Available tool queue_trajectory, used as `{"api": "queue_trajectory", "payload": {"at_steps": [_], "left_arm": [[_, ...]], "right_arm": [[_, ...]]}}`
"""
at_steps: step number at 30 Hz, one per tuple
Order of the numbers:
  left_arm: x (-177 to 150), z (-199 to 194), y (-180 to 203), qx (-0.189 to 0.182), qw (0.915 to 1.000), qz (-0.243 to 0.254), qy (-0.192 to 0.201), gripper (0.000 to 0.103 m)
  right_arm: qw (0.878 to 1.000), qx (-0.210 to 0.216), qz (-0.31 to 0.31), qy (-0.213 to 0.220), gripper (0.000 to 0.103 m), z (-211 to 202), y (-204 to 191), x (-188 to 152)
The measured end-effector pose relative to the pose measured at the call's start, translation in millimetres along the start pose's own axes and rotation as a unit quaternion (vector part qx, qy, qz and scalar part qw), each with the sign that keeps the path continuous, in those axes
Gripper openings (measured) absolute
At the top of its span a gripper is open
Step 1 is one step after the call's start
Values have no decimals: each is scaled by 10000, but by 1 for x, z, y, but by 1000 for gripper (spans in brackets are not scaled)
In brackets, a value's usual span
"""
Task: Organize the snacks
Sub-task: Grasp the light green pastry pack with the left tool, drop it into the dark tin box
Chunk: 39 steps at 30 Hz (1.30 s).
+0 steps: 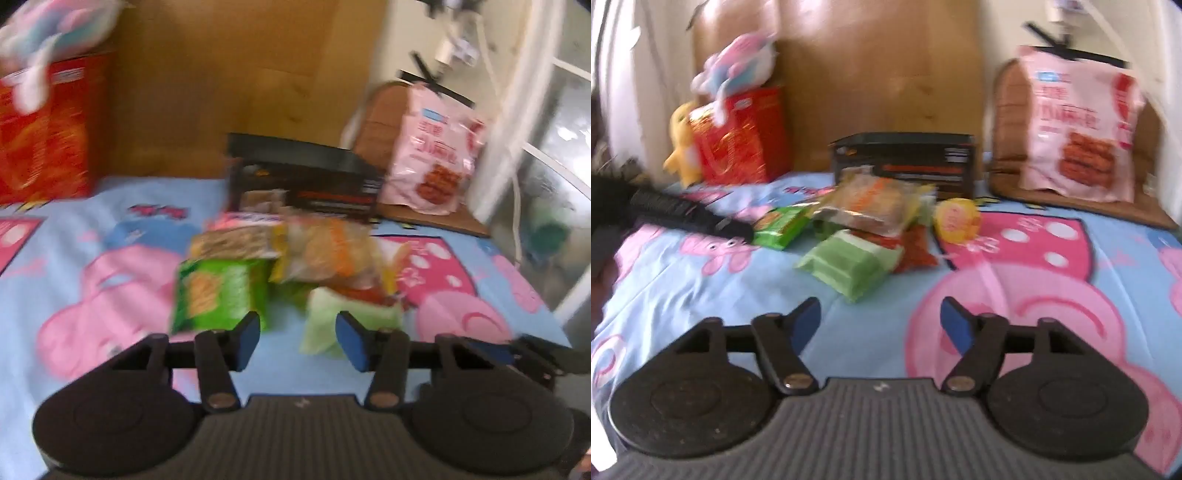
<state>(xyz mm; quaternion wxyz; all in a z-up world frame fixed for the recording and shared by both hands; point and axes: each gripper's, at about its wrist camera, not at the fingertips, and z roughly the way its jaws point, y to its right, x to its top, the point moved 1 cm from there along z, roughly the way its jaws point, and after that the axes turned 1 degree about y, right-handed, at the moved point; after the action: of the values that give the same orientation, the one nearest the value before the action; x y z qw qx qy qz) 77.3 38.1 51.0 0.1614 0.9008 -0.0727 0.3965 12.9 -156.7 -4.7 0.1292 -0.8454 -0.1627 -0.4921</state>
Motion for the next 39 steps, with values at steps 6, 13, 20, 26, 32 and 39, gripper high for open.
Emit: {"api": "queue_trajectory", "payload": {"at_steps": [6, 13, 20, 26, 32, 39], "left_arm": [[-6, 50, 7, -396, 9974, -84, -595, 35], [-27, 11, 14, -989, 9932, -302, -533, 22], [29, -12, 15, -864, 9962, -68, 122, 21], [101, 27, 11, -491, 9978, 48, 434, 21], [139, 89, -1, -206, 9993, 22, 320, 21], [141, 110, -21, 184, 9986, -196, 445, 22]], "right_arm": [[9983, 117, -341, -455, 57, 38, -3, 7], [9981, 262, -450, -337, 52, 25, -9, 8], [9971, 473, -478, 357, 52, 9, -8, 50], [9943, 221, -689, 787, 52, 56, 11, 103], [9943, 35, -588, 883, 51, 108, 38, 130], [9956, -299, 93, 882, 60, 133, 67, 136]]}}
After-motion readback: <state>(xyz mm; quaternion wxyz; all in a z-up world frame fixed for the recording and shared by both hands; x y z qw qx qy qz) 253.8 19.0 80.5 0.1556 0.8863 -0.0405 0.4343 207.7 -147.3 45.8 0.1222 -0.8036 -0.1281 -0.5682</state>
